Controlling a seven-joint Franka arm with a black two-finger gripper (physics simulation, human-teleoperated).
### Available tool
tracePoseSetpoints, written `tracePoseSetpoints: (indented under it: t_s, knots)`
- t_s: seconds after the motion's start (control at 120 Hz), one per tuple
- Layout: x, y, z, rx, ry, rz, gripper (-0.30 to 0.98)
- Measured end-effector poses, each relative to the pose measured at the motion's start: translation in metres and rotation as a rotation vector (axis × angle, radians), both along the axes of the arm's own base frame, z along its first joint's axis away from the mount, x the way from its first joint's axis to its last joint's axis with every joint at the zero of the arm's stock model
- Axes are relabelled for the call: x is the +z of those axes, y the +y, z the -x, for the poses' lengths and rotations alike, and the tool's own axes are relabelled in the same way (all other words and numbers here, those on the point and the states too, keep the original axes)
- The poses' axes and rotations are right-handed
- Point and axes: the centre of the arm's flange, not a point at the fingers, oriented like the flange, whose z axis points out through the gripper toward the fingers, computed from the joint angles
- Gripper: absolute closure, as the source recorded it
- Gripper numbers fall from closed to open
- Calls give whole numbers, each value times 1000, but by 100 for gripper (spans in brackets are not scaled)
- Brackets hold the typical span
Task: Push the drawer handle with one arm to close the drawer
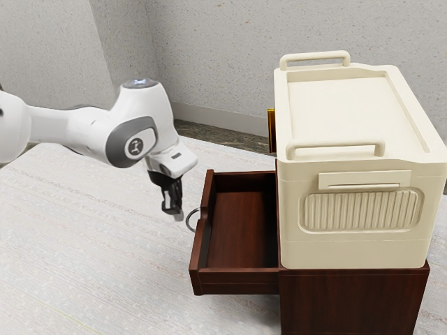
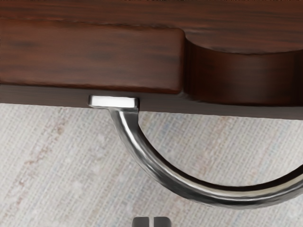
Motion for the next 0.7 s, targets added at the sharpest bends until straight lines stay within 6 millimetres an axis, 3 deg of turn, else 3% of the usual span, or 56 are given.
tracePoseSetpoints:
  t_s: [0.7]
  knots:
    - [-2, -58, 13, -77, 4, 29, 78]
